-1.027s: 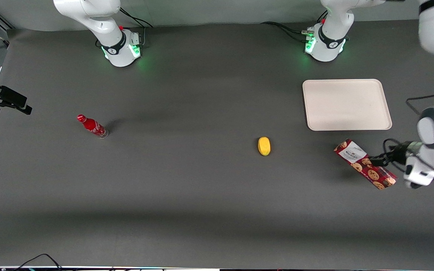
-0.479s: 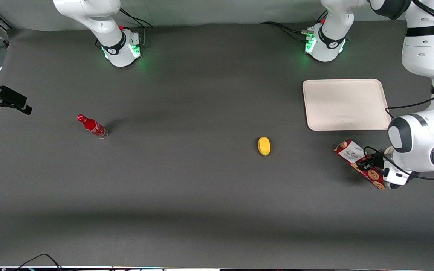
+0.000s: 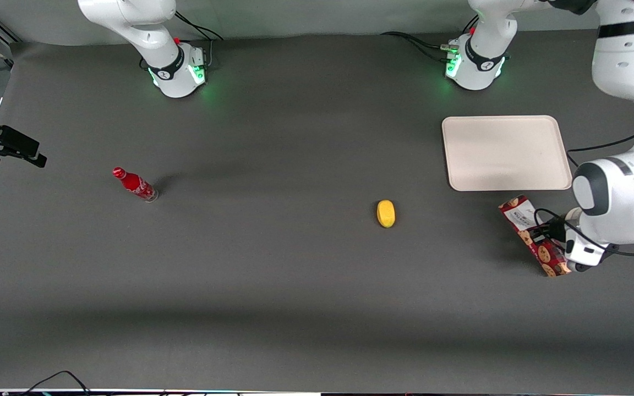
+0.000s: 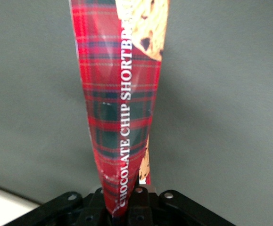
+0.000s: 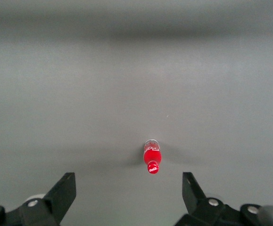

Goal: Place red cookie box on tray
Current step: 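Lift the cookie box upright with the left gripper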

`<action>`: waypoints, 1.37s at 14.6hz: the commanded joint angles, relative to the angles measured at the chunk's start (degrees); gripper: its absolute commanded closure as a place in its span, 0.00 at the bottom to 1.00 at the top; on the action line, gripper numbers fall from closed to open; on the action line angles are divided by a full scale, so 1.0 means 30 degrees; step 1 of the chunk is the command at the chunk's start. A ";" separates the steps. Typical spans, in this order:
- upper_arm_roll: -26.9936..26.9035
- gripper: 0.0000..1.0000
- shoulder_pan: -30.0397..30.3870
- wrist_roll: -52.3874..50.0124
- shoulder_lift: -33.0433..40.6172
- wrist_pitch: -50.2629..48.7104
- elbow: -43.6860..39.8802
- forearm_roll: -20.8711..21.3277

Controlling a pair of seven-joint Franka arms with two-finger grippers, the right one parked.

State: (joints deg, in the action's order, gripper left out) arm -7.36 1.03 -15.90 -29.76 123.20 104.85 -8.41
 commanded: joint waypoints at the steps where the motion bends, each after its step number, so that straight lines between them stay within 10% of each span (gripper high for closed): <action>1: -0.0302 1.00 -0.0197 -0.0266 0.2562 -0.4108 -0.1776 0.0020; 6: -0.0624 1.00 -0.0197 0.4350 0.4405 -1.1904 -0.6298 0.2474; 10: -0.1529 1.00 -0.0110 0.8808 0.8793 -1.3938 -0.1631 0.4587; 20: -0.6392 1.00 -0.0051 1.1920 1.1032 -0.0329 1.2411 0.6056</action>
State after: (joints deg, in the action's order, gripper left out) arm -23.88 1.53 18.47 0.35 111.17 131.60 8.62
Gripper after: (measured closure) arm 0.899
